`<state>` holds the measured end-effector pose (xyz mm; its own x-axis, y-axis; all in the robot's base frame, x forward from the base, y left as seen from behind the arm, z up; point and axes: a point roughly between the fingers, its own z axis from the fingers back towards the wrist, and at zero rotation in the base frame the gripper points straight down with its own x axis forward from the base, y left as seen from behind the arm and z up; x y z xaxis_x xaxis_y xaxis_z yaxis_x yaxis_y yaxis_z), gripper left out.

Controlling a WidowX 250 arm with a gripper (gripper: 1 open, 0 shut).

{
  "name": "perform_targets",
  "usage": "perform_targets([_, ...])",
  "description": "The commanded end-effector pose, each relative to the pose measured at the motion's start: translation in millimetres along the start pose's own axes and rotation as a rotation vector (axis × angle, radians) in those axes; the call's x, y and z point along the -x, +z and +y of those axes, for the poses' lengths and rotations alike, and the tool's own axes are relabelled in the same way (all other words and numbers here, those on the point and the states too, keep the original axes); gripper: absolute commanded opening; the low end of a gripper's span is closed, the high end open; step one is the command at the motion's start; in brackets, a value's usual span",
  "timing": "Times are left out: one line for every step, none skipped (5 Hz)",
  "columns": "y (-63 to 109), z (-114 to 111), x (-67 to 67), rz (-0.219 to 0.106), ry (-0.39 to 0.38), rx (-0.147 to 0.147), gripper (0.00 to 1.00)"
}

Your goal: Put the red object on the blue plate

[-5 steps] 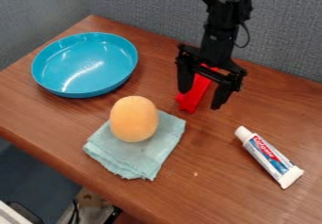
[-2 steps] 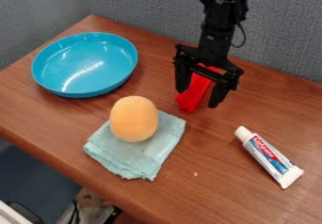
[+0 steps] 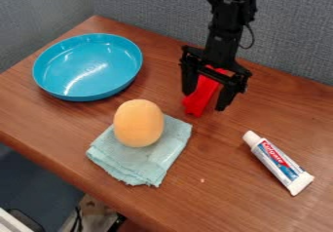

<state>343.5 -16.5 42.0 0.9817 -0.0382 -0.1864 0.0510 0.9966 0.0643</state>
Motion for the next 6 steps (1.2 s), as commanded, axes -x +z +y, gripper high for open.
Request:
perform_targets([15.1,2.7,-4.7,-0.047,0.002,-0.010,1.00])
perform_targets([15.9,1.6,-4.1,-0.047,0.000,-0.011,1.00])
perform_targets([16.5,0.5,-3.6,-0.048,-0.002,-0.012,1.00])
perform_targets([17.3,-0.7,-3.1,-0.048,-0.005,-0.013,1.00])
perform_targets([17.9,-1.8,-2.6,-0.049,-0.007,-0.013,1.00])
perform_targets([18.5,-2.8,-2.2,-0.049,-0.009,-0.013,1.00])
